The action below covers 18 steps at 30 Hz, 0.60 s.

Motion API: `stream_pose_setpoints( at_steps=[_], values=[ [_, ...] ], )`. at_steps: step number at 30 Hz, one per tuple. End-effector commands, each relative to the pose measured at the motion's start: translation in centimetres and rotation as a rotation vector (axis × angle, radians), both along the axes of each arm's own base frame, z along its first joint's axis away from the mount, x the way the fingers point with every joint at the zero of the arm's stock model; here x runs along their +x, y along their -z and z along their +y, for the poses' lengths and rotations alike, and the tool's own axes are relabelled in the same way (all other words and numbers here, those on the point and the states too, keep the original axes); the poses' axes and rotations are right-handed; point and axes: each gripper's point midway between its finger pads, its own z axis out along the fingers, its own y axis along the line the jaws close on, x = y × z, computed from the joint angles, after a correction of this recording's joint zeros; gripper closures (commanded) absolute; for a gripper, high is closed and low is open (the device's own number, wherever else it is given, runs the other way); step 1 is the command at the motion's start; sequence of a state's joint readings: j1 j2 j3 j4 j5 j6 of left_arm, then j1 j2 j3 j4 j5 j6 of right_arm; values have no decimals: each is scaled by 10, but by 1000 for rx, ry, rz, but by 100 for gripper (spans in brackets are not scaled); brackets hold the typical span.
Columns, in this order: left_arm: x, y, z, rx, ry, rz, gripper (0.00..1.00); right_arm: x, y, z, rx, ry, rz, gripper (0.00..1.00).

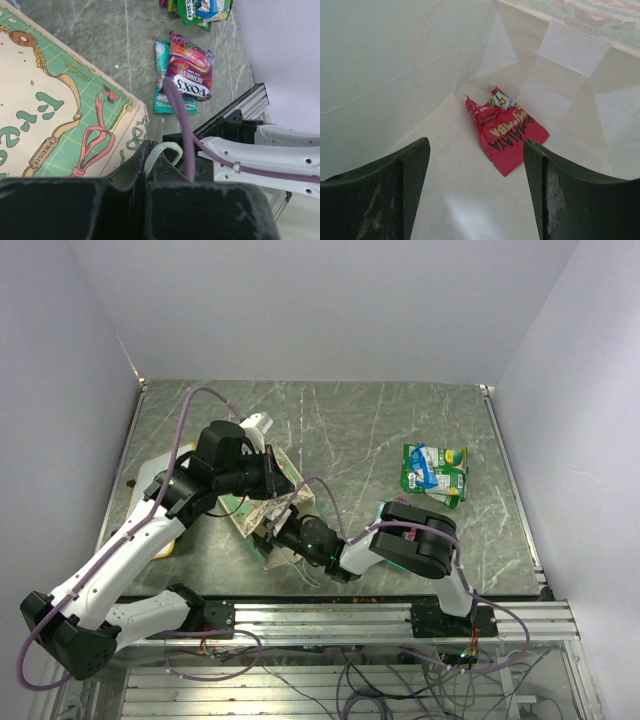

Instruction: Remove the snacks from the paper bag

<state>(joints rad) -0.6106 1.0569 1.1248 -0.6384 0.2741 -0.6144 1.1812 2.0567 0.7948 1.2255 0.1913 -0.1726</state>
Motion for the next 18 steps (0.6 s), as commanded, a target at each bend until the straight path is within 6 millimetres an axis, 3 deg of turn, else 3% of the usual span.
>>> stream_pose_setpoints(
  at_steps=[1,6,11,14,18],
  values=[
    [3,-32,-14,-89,45,-60,93,12,-13,11,75,26,-42,25],
    [-3,-46,-18,-113,86,-72,93,25,-10,20,75,63,-61,25],
    [-7,-53,-18,-91,123,-65,93,43,-10,17,62,115,-70,22],
    [-9,-51,-18,-79,141,-65,93,47,0,15,30,104,-71,23],
    [-12,-46,-22,-96,165,-51,93,38,20,27,-4,19,-49,24]
  ],
)
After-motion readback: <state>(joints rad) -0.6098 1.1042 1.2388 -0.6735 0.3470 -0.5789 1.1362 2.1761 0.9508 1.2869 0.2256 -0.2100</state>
